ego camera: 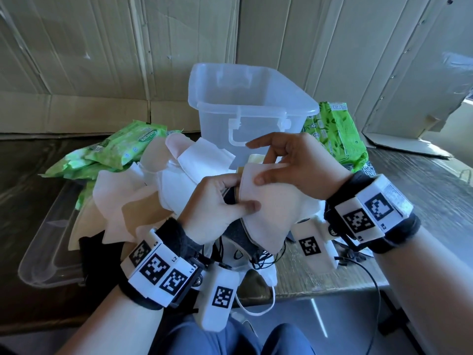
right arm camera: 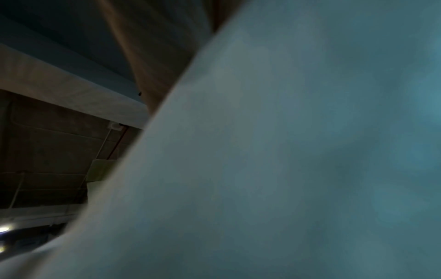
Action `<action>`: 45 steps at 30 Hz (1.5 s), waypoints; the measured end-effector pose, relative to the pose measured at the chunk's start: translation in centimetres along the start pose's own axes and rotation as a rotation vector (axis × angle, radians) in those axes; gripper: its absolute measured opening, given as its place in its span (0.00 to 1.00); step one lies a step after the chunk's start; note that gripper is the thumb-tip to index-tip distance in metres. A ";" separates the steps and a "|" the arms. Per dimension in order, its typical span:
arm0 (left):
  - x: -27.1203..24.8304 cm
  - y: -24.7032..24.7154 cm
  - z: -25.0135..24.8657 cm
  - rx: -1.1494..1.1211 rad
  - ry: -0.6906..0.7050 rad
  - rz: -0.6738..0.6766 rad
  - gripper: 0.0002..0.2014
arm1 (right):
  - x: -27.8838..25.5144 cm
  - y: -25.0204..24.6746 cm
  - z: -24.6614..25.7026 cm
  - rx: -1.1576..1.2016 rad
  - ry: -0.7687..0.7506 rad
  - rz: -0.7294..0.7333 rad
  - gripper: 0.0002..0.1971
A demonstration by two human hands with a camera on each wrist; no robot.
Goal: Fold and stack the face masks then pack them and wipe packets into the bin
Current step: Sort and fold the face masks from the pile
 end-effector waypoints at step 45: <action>0.2 -2.9 0.7 -0.141 -0.119 -0.298 0.06 | -2.0 2.8 0.2 0.017 -0.131 -0.052 0.05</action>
Point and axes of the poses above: each hand's wrist, its own x-axis towards the middle knuckle, its own y-axis out of the palm, z = x × y, the point moved 7 cm from there along x, towards the middle knuckle, and after that the axes turned 4 degrees about -x, right-handed, at the moved point
